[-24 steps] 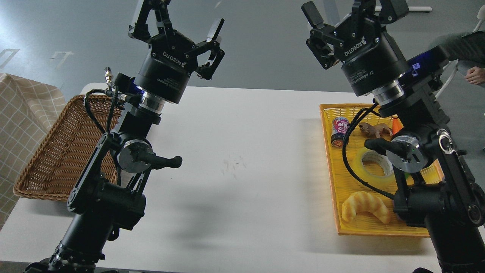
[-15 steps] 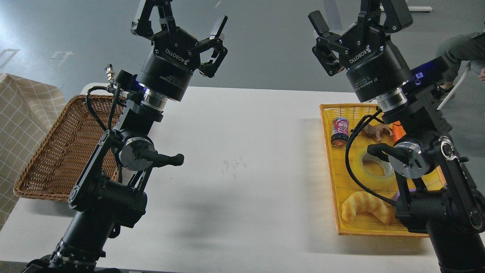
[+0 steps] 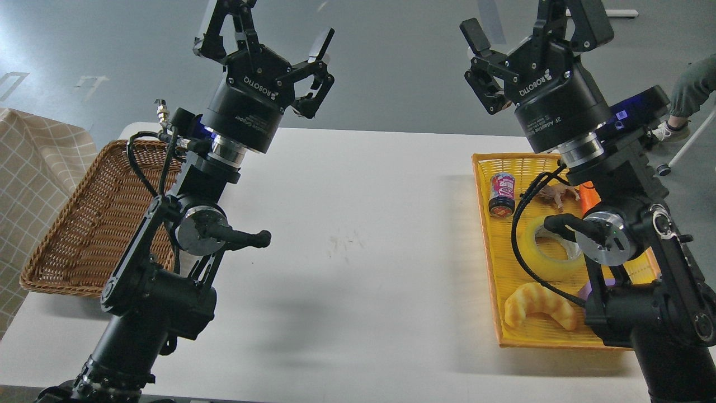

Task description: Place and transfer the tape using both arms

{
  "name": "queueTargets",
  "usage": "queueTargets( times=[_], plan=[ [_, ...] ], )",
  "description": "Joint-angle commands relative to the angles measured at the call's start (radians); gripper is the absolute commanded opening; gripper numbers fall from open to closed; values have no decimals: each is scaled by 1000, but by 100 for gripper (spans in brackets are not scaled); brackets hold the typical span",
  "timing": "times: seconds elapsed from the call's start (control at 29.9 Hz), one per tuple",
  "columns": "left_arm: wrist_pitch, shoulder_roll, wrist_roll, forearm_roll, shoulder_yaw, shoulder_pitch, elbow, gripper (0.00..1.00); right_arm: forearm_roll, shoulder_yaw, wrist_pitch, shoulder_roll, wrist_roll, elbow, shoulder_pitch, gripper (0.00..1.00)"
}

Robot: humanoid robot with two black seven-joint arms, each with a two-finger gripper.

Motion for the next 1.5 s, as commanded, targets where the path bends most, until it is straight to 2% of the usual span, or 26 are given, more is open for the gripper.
queueTargets(
  times=[0.0,0.5,0.7,1.14,1.3,1.47],
  plan=[
    [0,0,0,0,-1,1,0,99,0,0,-1,0,0,0,0,100],
    [9,0,0,0,0,5,0,99,-2,14,-12,0,2,-1,-37,100],
    [27,0,0,0,-1,19,0,99,0,26,-112,0,2,9,-48,100],
    [21,0,-2,0,2,39,-20,99,-2,-8,-89,0,-3,14,-48,100],
    [18,0,-2,0,2,50,-31,99,-2,-17,-18,0,2,19,-48,100],
    [18,0,-3,0,0,48,-29,99,-2,-17,-13,0,2,19,-49,100]
  ],
)
